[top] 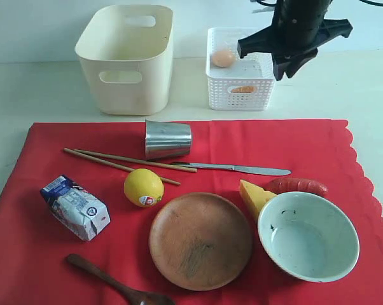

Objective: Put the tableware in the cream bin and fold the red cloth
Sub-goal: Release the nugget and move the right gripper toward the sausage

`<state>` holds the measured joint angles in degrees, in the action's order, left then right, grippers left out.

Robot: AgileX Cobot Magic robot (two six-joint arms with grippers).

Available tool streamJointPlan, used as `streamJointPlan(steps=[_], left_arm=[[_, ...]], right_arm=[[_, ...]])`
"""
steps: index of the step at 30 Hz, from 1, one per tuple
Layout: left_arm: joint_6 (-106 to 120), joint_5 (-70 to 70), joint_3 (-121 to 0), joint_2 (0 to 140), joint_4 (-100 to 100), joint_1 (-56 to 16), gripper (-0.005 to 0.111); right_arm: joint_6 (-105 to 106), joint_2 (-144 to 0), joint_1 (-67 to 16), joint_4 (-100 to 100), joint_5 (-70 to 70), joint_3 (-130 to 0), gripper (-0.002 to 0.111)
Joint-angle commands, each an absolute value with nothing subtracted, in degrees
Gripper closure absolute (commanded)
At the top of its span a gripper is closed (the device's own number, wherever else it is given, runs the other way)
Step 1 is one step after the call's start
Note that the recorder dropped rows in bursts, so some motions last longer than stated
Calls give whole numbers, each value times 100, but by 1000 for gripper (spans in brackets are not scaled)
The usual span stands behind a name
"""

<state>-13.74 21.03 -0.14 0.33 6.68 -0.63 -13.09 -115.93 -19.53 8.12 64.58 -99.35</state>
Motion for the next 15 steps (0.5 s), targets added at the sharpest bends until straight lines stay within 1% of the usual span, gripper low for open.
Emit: streamJointPlan(steps=[1,9,15], left_arm=[[-1372,2066,0,0,688,-52,107],[-1372,2066,0,0,688,-52,107],[-1372,2066,0,0,688,-52,107]], right_arm=[[-1311,-10926,-1932,736,5826,-8848,91],[-1311,-9722,-1932,750,4976,-7187,91],[-1069,-8937,-1932,776,4627,-6366,91]])
